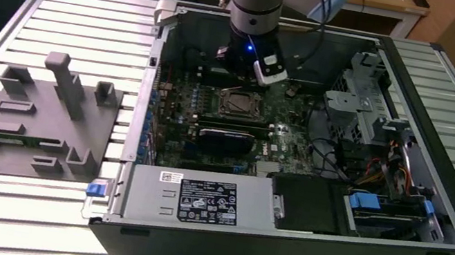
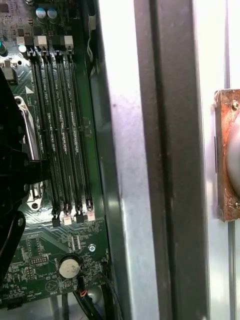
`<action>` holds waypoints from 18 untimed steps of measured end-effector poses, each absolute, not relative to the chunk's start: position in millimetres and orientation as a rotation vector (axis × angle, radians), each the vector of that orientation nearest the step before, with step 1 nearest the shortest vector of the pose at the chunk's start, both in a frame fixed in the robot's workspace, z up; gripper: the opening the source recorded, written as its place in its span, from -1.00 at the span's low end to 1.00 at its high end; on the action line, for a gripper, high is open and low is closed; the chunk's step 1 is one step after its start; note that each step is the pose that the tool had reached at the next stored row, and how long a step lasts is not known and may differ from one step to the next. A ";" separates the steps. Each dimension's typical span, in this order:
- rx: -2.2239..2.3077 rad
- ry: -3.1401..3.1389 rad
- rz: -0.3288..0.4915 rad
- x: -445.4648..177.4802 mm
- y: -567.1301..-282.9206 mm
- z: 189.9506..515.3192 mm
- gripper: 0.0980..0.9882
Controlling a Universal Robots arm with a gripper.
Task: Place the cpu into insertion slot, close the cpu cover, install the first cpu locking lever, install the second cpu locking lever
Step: 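Install the first cpu locking lever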
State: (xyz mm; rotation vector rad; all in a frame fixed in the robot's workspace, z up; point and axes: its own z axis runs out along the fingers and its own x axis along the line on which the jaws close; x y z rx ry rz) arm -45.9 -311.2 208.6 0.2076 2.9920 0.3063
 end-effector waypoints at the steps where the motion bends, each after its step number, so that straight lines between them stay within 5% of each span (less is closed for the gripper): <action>1: 0.207 2.992 0.303 -46.1 -310.6 207.7 -0.98; 18: 0.246 2.984 0.291 -47.2 -303.7 202.8 -0.98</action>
